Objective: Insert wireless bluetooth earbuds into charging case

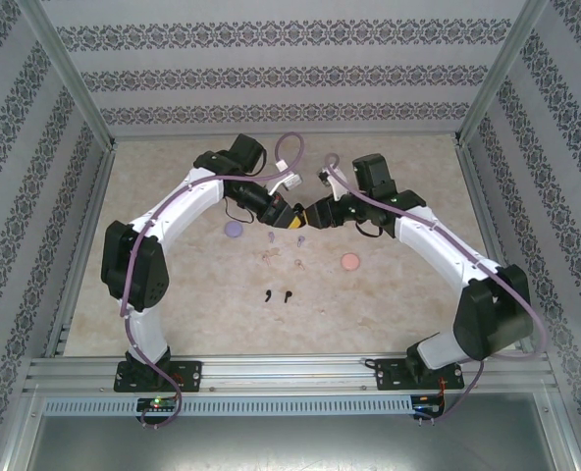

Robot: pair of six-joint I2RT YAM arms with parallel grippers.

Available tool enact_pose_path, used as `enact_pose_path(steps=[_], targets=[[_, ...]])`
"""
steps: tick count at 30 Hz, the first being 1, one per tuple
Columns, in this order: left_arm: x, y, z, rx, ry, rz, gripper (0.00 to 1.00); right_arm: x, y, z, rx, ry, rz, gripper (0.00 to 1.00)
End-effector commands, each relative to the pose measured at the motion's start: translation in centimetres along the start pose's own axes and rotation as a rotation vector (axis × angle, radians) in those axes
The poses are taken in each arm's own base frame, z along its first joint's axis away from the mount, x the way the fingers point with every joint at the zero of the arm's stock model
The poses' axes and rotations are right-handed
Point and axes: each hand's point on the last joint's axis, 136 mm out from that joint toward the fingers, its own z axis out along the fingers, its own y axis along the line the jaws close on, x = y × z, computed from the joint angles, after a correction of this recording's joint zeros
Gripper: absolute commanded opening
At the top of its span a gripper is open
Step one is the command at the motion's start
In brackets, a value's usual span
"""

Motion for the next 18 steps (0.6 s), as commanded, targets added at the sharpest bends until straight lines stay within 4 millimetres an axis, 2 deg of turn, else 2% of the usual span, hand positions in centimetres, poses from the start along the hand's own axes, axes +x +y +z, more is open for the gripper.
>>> enact_pose_path(steps=[1,4,8,11,18], targets=[[-1.2,1.0,-2.8,-0.039,-0.125,0.004,0.0,-0.7,1.5,-2.3,-0.001,-0.064,0.038,0.59],[-1.7,2.2,-5.5,-0.111,-0.24,-0.007,0.0,1.2,1.2,-3.1,0.043,-0.059,0.135,0.66],[-1.7,2.5,-8.3,-0.213,-0.369,0.009,0.0,4.6,0.7,-2.7,0.118,-0.004,0.281,0.66],[-1.9,2.4,-9.8,-0.317,-0.454,0.043,0.0,6.9,1.5,-1.5,0.172,0.066,0.352,0.66],[-1.9,2.5,-14.4,-0.57,-0.714,0.075,0.0,10.2,3.5,2.3,0.347,0.175,0.48,0.65]])
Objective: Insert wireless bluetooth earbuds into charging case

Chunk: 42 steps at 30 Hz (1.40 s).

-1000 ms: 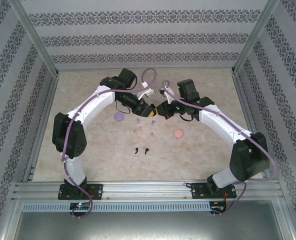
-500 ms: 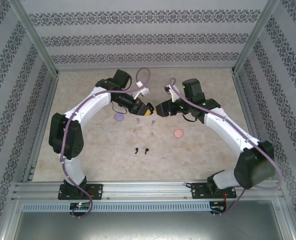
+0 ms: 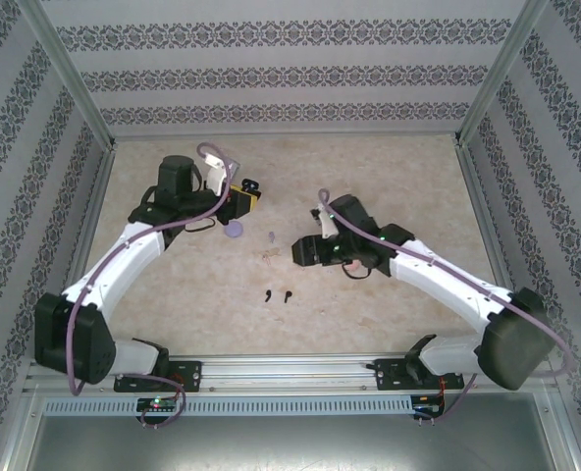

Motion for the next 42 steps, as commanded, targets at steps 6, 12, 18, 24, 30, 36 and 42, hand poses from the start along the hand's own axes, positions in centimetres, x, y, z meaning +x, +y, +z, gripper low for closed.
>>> enact_pose_path(steps=[6,12,18,24,30,36,42], targets=[[-4.8,3.5,-5.6,-0.357,-0.458,0.003,0.0,1.7,0.6,4.6,0.262,0.012,0.205,0.62],[-4.1,4.4,-6.1,-0.417,-0.391,-0.115,0.0,3.1,2.3,8.1,0.296,0.054,0.242,0.59],[-3.9,4.2,-6.9,-0.412,-0.466,-0.11,0.0,4.3,2.3,9.9,0.355,0.051,0.328,0.53],[-4.1,3.7,-7.9,-0.402,-0.536,-0.093,0.0,5.6,1.5,11.1,0.438,0.052,0.389,0.5],[-4.6,3.2,-9.3,-0.407,-0.62,-0.075,0.0,6.6,1.0,12.5,0.504,0.074,0.403,0.46],[-5.1,2.7,-9.6,-0.395,-0.633,-0.056,0.0,7.1,0.5,13.5,0.541,0.086,0.41,0.43],[-5.3,2.5,-10.0,-0.397,-0.654,-0.051,0.0,7.0,0.8,14.3,0.546,0.097,0.41,0.41]])
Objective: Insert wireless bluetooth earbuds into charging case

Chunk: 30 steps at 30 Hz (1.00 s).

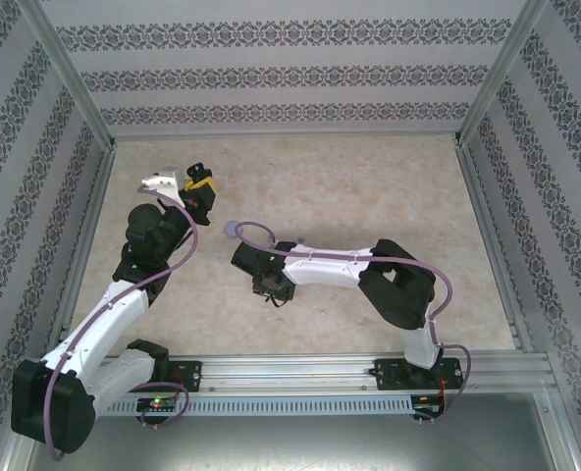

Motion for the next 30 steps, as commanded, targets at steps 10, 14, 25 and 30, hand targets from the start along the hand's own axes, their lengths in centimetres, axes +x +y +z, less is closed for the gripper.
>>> enact_pose_path(steps=[10,14,25,30], targets=[[-1.7,-0.9,-0.7,0.031,-0.085,0.0,0.0,0.5,0.2,0.9,0.065,-0.003,-0.001,0.37],[-1.6,-0.8,-0.8,0.029,-0.083,0.002,0.0,0.5,0.3,1.3,0.072,-0.002,-0.002,0.33],[-1.2,-0.8,-0.6,0.031,-0.077,-0.001,0.0,0.6,0.2,1.4,0.07,-0.002,-0.015,0.21],[-1.1,-0.8,-0.5,0.037,-0.074,-0.005,0.0,0.4,0.6,0.9,0.048,-0.016,-0.054,0.16]])
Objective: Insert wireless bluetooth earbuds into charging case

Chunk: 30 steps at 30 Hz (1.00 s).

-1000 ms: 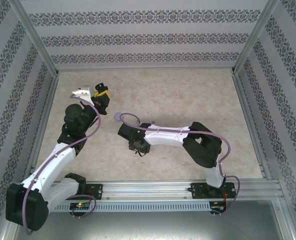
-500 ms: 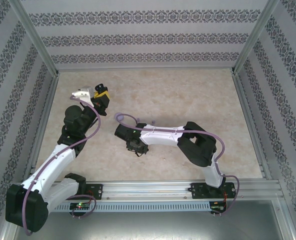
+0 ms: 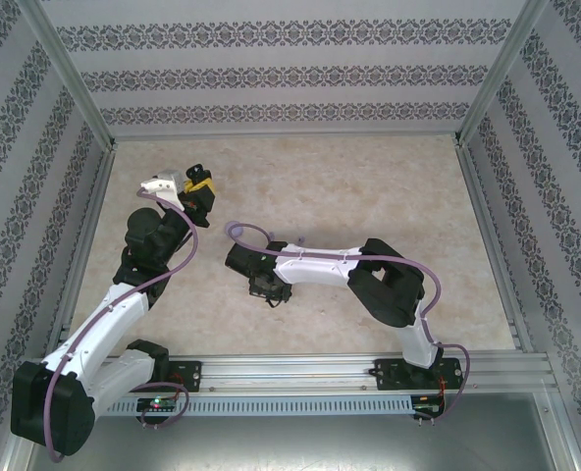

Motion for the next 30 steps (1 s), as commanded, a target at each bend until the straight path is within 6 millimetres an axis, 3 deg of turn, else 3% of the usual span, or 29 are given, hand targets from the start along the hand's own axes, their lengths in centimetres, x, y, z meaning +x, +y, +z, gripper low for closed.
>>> enact_pose_path(steps=[1,9,15,21,25,30], targets=[[-1.3,-0.9,-0.1,0.033,-0.057,-0.01,0.0,-0.1,0.6,-0.1,-0.014,-0.031,-0.061,0.15],[-1.1,-1.1,0.0,0.046,-0.039,-0.009,0.0,-2.0,2.1,-2.4,-0.063,-0.134,-0.332,0.13],[-1.2,-1.4,-0.3,0.054,-0.033,-0.007,0.0,-3.5,1.8,-3.9,-0.075,-0.221,-0.488,0.12],[-0.9,-1.7,-0.6,0.073,-0.015,-0.007,0.0,-5.1,0.7,-5.7,-0.103,-0.283,-0.512,0.12],[-0.5,-2.2,-0.6,0.103,0.007,0.01,0.0,-7.2,0.0,-8.5,-0.156,-0.348,-0.507,0.11],[-0.1,-2.9,-0.8,0.14,0.033,0.05,0.0,-10.3,-0.8,-13.8,-0.242,-0.458,-0.515,0.12]])
